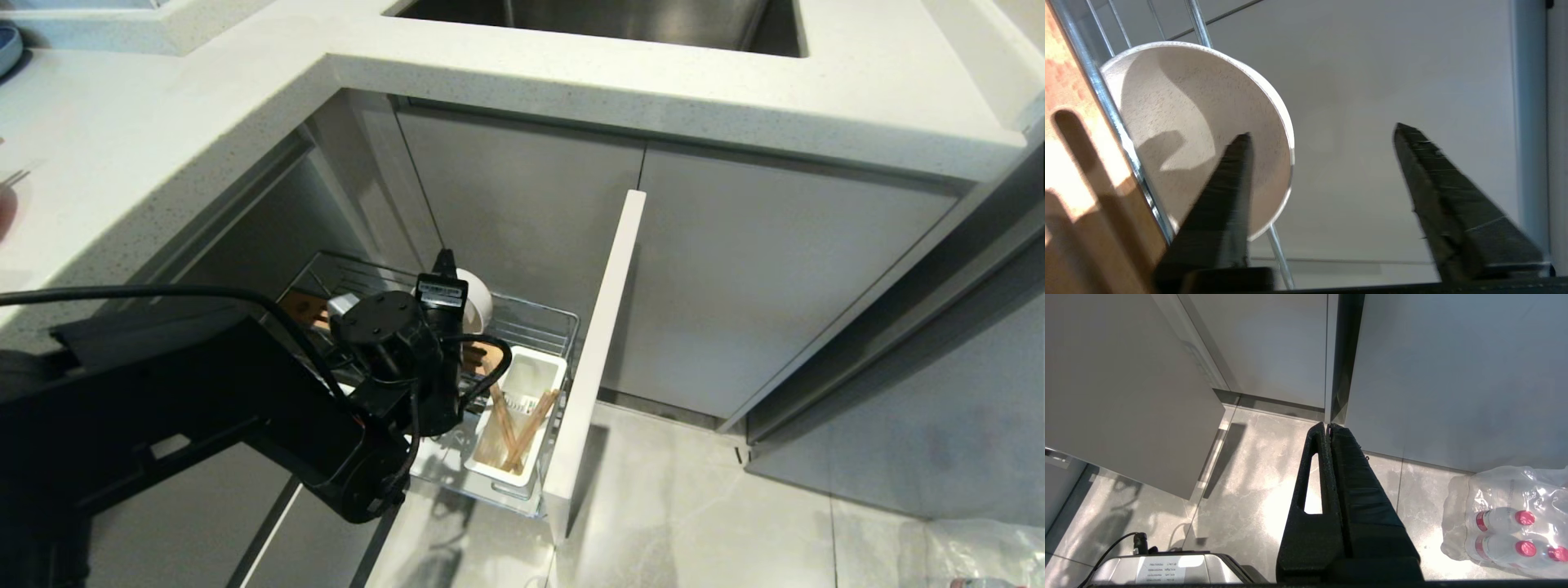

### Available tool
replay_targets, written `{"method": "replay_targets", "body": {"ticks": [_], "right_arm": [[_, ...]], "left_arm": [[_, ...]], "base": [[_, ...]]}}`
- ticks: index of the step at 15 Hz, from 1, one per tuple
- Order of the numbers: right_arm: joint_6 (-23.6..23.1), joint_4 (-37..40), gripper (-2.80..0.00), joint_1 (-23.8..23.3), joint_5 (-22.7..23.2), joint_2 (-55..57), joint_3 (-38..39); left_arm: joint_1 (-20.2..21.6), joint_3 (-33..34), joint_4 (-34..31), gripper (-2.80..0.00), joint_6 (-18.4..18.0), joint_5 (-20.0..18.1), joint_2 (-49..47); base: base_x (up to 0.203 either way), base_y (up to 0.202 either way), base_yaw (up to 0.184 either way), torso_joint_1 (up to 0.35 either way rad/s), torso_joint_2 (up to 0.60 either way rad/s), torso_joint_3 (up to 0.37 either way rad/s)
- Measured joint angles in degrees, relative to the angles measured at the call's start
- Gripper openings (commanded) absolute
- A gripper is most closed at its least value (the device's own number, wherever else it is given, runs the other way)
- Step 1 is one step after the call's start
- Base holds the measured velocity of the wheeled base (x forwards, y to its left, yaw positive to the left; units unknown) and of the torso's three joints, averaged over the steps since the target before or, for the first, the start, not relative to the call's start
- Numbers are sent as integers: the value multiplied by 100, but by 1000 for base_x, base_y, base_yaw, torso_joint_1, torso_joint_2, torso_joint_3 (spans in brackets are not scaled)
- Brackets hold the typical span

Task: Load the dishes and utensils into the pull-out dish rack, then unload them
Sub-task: Pick up the bowl and place it in the cupboard

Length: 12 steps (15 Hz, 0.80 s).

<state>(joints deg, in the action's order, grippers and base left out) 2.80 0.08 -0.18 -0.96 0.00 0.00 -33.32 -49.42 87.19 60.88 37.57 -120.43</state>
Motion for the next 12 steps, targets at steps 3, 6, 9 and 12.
{"method": "replay_targets", "body": {"ticks": [3,6,9,12], "right_arm": [[-2,2,-280,0,0,0,0],[0,2,-280,0,2,0,0],[-1,0,-280,0,0,0,0],[-2,2,-280,0,2,0,0]], "left_arm": [[-63,389,0,0,-38,-50,321],[-106,823,2,0,-237,-169,777],[-205,1208,0,0,-336,-266,1218],[-333,1413,0,-280,-698,-379,1583]], "base": [[0,0,0,0,0,0],[0,0,0,0,0,0],[0,0,0,0,0,0],[0,0,0,0,0,0]]}}
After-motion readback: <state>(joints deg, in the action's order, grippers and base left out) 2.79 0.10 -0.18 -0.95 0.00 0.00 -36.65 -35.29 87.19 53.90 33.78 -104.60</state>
